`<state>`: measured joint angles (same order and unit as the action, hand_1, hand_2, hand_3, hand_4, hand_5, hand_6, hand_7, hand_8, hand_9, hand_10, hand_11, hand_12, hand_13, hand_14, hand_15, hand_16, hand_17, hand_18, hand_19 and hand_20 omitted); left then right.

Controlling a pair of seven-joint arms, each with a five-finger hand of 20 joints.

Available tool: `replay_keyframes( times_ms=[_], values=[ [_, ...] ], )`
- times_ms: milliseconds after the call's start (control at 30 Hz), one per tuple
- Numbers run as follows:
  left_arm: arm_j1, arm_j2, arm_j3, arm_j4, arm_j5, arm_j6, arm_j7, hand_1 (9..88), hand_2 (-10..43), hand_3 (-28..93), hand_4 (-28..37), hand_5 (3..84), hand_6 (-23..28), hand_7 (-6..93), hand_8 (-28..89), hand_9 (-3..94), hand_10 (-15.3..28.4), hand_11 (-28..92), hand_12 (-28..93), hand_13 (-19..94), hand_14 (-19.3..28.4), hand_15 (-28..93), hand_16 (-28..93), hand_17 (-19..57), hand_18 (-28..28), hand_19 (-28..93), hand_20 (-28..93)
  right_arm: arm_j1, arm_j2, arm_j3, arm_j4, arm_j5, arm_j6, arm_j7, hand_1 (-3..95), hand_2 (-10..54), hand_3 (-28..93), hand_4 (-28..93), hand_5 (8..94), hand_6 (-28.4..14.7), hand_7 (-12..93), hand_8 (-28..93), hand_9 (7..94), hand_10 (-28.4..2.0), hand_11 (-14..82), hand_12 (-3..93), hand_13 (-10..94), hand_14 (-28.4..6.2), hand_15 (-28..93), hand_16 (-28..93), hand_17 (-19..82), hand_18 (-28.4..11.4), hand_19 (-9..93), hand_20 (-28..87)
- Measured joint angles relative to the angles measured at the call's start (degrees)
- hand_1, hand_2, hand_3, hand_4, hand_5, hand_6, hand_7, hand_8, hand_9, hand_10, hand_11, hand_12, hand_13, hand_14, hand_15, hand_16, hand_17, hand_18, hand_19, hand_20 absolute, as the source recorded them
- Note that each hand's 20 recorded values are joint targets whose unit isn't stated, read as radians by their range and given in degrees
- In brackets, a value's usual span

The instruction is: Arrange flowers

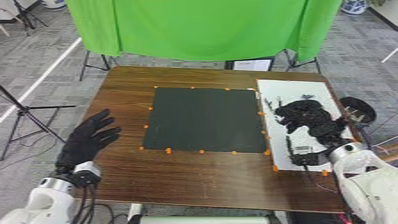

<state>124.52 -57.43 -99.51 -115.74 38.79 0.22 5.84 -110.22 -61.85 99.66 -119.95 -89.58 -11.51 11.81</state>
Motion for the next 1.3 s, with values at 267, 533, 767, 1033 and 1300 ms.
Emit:
replay_keyframes(
  times_ms=[267,533,767,1033,1300],
  values=[
    [1.3,0.95,-0.25,-0.12,-0.08,0.22,0.28,28.8,-5.8,72,-27.1,29.0,5.3,24.7,-14,23.3,12.7,30,14,24,17.4,44,-6,-6.6,22.3,48,4,-2.3,7.2,1.2,-7.4,-19.7,-8.0,0.9,16.2,-9.5,79,-28,55.9,-1.1,39,-17,59.2,-14.7,48.7,31.5,60,-11.4,72,20,27,-19.6,79,33],
    [1.5,1.22,-0.64,-0.17,-0.08,0.24,0.26,28.7,-5.8,72,-27.0,29.0,5.3,24.5,-13,23.4,12.7,30,14,23,17.3,43,-6,-6.7,22.3,48,5,-6.1,9.5,0.1,-8.8,-39.3,-10.2,11.8,15.9,-9.5,78,-28,60.3,-0.7,44,-18,62.5,-14.6,54.2,34.2,63,-11.6,74,21,29,-20.2,81,33],
    [1.7,1.37,-1.06,-0.28,-0.11,0.28,0.17,28.7,-5.8,72,-27.1,29.1,5.3,24.3,-13,23.4,12.7,30,14,23,17.3,43,-5,-6.7,22.3,47,5,-8.1,9.8,-0.4,-8.5,-40.3,-9.4,16.0,15.9,-9.5,77,-28,61.4,-0.8,44,-18,63.5,-14.5,54.6,34.4,64,-11.5,74,22,29,-20.6,82,33],
    [1.7,1.74,-0.98,-0.26,-0.33,0.37,0.23,28.5,-5.8,72,-27.2,29.1,5.3,24.4,-13,23.5,12.6,30,14,23,17.3,43,-5,-6.7,22.3,48,5,-9.1,8.9,-0.6,-8.1,-31.0,-9.2,18.4,16.6,-9.5,77,-28,61.3,-1.0,43,-18,63.6,-14.7,52.8,33.8,64,-11.4,74,22,29,-20.7,82,32],
    [1.6,1.75,-0.70,-0.18,-0.50,0.38,0.39,27.4,-5.7,72,-27.7,29.0,5.3,24.1,-13,23.5,12.7,30,14,23,17.3,43,-5,-6.8,22.4,47,5,-8.5,8.8,-4.4,-5.7,-36.8,-7.2,20.3,18.6,-9.5,78,-28,61.4,-0.8,43,-18,64.0,-14.7,52.9,33.6,64,-11.1,75,22,29,-20.6,83,31]
  ],
)
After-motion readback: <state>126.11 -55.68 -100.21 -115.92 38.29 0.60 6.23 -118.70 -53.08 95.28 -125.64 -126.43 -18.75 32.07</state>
